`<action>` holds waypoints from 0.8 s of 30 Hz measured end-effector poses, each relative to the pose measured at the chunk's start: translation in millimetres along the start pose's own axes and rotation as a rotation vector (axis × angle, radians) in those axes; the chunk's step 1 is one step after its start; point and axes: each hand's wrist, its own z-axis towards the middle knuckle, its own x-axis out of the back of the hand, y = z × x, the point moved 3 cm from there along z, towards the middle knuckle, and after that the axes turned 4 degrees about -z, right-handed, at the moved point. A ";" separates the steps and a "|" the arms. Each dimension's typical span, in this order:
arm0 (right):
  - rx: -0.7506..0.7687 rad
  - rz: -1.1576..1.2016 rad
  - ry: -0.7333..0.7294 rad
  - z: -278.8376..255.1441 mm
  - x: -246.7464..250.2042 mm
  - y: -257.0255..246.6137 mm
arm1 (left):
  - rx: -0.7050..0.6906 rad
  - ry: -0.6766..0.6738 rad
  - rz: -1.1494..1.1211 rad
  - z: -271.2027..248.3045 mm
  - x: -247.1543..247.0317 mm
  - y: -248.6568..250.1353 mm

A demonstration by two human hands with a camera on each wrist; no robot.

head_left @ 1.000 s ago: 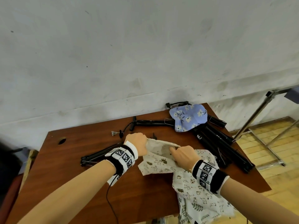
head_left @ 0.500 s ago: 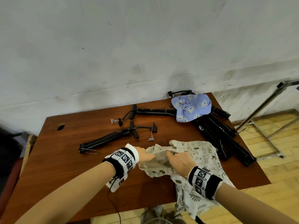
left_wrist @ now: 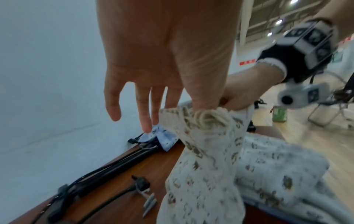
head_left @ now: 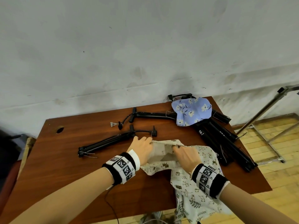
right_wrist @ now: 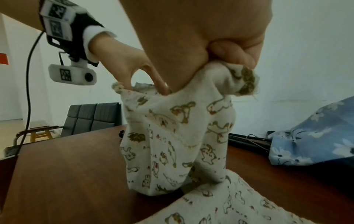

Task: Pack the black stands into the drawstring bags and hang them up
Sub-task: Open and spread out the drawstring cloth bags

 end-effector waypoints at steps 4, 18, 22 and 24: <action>0.041 -0.007 -0.036 -3.5 -9.3 -1.9 | -0.068 -0.125 -0.006 -10.0 3.5 17.3; 0.127 0.159 0.059 -0.7 4.2 15.0 | -0.086 -0.246 -0.248 -16.1 32.7 -2.5; 0.117 0.682 0.131 7.1 27.2 47.5 | -0.123 -0.316 -0.513 -3.4 16.8 -34.1; 0.104 1.067 0.167 6.9 36.6 57.5 | -0.187 -0.347 -0.581 -2.6 11.9 -44.5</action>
